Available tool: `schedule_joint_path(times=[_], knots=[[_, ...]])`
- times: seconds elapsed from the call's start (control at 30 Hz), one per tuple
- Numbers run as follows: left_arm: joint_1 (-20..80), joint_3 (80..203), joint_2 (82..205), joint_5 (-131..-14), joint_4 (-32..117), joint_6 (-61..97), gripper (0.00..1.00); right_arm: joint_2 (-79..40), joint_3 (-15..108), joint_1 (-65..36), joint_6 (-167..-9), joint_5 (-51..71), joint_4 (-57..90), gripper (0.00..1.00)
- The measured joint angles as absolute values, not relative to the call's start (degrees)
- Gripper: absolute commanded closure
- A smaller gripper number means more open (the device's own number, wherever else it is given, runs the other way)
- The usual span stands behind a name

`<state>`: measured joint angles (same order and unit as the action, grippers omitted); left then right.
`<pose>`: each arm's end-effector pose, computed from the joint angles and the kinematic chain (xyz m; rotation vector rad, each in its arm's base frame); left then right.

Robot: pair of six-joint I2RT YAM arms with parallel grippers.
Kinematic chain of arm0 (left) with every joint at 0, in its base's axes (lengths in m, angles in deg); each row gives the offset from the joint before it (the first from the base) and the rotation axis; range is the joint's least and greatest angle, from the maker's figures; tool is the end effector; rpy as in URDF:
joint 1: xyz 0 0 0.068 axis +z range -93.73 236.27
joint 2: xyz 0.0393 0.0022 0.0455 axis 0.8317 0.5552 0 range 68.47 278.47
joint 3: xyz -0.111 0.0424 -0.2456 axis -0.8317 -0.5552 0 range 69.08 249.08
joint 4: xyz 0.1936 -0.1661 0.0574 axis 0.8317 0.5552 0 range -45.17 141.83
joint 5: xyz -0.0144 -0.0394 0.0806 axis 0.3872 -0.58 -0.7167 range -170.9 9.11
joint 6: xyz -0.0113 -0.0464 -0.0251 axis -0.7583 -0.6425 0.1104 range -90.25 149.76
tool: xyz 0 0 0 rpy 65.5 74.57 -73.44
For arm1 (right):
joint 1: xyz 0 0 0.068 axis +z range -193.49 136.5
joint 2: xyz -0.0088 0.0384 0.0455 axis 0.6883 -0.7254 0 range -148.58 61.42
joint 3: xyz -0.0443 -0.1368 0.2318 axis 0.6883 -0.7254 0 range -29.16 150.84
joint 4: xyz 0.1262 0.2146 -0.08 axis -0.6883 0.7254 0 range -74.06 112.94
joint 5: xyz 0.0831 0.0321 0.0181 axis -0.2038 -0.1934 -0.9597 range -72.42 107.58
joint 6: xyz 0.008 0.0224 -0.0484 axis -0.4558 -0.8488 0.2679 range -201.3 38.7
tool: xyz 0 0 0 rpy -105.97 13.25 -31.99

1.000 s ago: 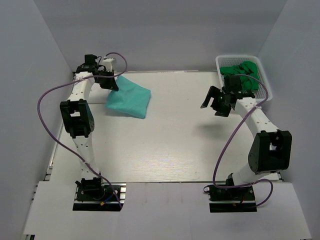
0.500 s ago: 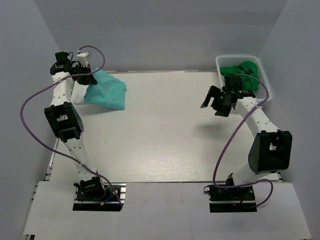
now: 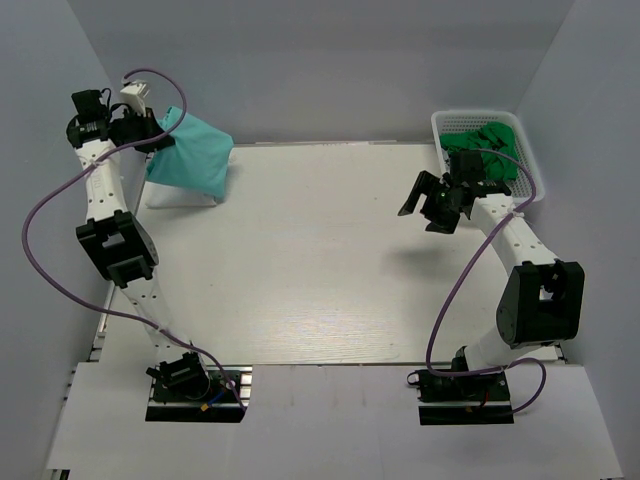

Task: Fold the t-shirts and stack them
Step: Put the neatly folded tshirt into the corner of the board with the left arm

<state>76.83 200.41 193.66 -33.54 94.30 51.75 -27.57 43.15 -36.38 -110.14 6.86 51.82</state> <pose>0.4592 0.1443 0.3478 0.4153 2.0540 -0.5191 0.3302 0.0480 0.2781 0.3984 2.5025 0.4908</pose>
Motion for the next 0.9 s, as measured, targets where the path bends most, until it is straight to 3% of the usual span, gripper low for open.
schedule_joint_path(times=[0.6,0.9], knots=[[80.5,201.6,194.6,-31.1,94.5,51.5,1.0,-27.7,43.6,-36.4,-112.5,4.9,51.0,0.09],[81.5,202.0,203.8,-30.8,89.6,49.3,1.0,-29.5,48.4,-36.3,-112.9,4.0,52.0,0.09]])
